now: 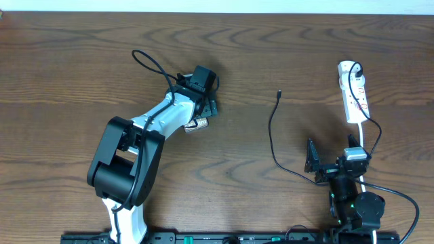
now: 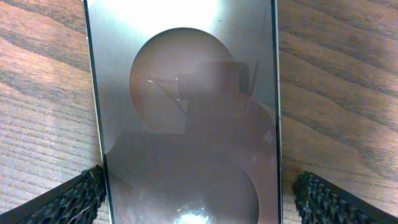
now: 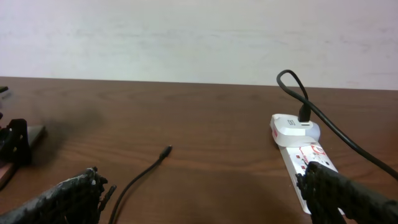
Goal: Plug charger to phone and switch on socket
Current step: 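Lower the left gripper and grasp the phone box's long edges, then lift the phone box with the left gripper and tilt it upright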
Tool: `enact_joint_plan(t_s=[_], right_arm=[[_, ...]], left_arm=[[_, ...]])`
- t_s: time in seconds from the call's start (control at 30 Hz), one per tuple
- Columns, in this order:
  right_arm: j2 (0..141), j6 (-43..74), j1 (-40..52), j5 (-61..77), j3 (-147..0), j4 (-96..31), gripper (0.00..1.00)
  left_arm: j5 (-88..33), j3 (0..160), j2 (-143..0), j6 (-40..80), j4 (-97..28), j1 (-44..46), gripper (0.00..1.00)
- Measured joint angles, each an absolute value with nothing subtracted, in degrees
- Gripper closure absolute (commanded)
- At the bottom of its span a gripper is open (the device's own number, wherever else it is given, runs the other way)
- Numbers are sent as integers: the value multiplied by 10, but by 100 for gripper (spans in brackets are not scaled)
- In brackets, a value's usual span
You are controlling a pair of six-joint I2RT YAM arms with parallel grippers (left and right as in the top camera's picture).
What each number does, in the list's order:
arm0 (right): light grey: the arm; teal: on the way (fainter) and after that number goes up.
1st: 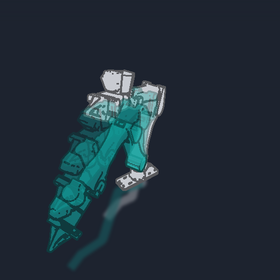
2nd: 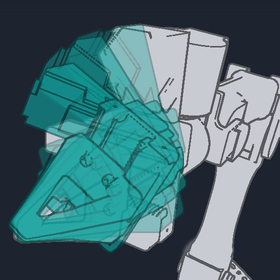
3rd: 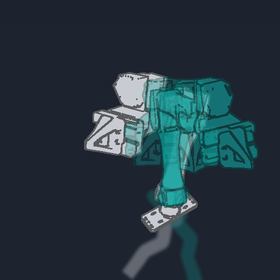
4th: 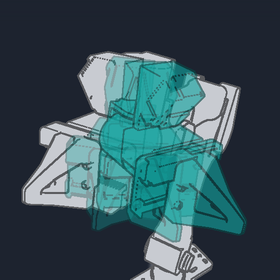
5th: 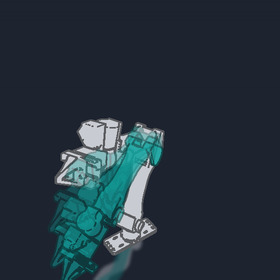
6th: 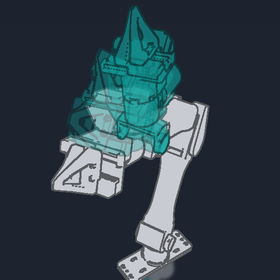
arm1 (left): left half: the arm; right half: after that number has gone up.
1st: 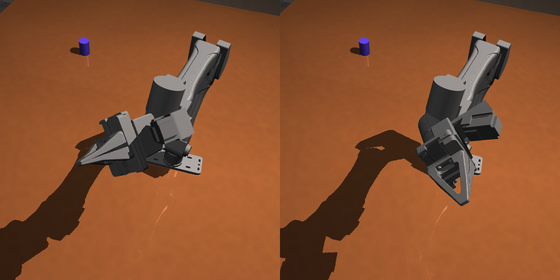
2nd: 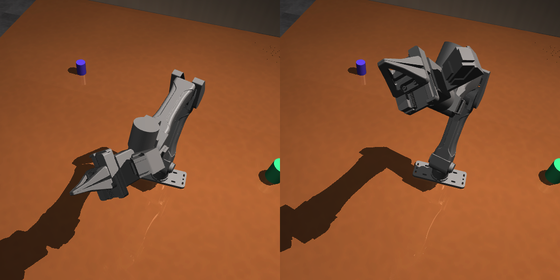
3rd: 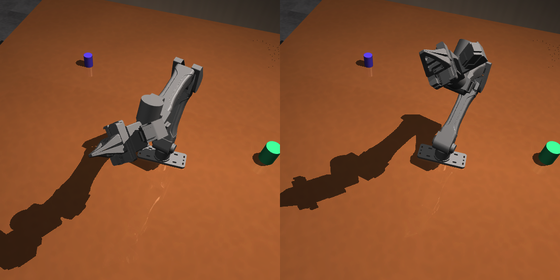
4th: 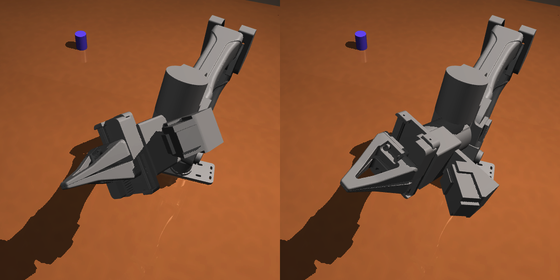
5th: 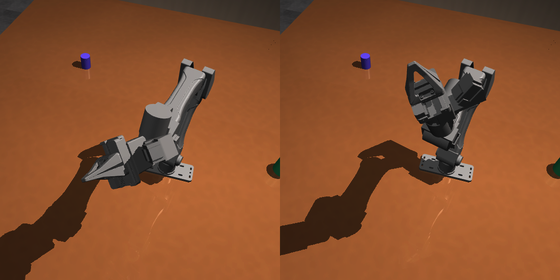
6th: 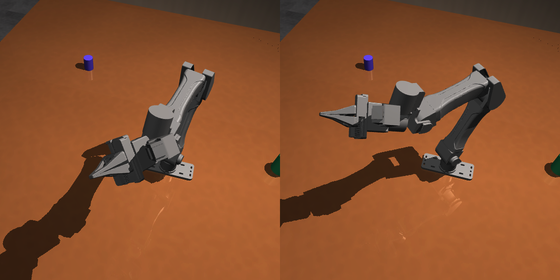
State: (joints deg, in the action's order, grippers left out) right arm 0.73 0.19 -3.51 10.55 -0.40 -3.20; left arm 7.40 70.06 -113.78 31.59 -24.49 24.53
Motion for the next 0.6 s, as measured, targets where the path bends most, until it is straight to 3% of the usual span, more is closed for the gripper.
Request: enact_joint_plan(t_s=[0.6], right_arm=[[7, 2, -35, 105, -4, -32, 1]], left_arm=[[74, 701, -1138, 317, -242, 245, 2]])
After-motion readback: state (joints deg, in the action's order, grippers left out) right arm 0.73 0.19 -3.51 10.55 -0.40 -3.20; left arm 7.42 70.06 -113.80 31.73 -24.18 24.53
